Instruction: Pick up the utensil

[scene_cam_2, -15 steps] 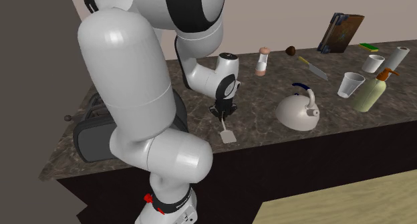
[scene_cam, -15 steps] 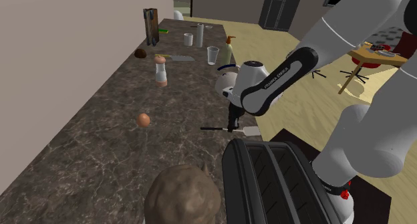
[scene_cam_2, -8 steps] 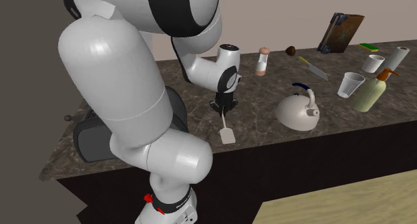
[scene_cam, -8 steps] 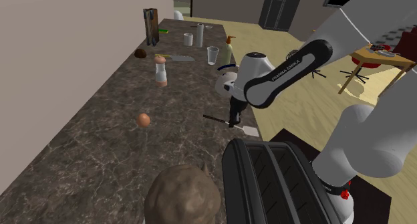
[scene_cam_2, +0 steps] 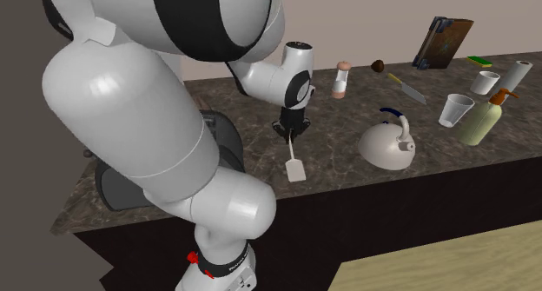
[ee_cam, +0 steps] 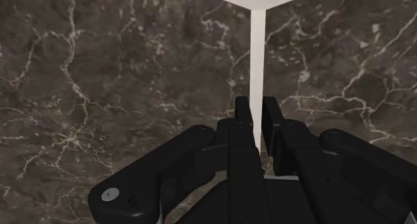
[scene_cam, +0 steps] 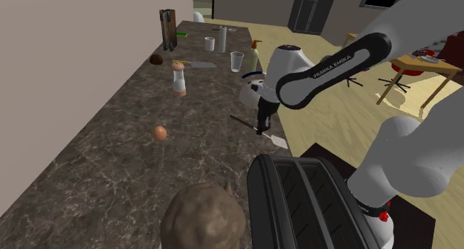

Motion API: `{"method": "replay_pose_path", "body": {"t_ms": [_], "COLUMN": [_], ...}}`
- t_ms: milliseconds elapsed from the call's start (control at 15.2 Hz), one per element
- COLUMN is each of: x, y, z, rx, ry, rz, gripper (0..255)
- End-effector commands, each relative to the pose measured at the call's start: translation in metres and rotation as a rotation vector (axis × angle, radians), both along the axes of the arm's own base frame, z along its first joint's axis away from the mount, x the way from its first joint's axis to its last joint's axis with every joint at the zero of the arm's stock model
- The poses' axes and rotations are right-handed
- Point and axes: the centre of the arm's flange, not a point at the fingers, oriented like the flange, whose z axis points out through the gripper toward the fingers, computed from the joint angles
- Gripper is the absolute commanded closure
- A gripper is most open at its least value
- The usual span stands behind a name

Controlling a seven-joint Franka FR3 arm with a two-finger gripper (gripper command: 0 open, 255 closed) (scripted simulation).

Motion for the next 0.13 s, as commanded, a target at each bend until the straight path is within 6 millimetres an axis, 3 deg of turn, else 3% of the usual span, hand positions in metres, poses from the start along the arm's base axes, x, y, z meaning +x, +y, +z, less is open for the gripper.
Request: {"method": "replay_pose_path", "body": {"t_ms": [0, 66], "x": [0.0005, 0.0005], "y": [0.0005, 0.0005], "z": [0.0062, 0.0062], "rx": [0.0, 0.0], "ry": [0.001, 0.001], "rz": [0.0, 0.0], "gripper": [255, 255]}}
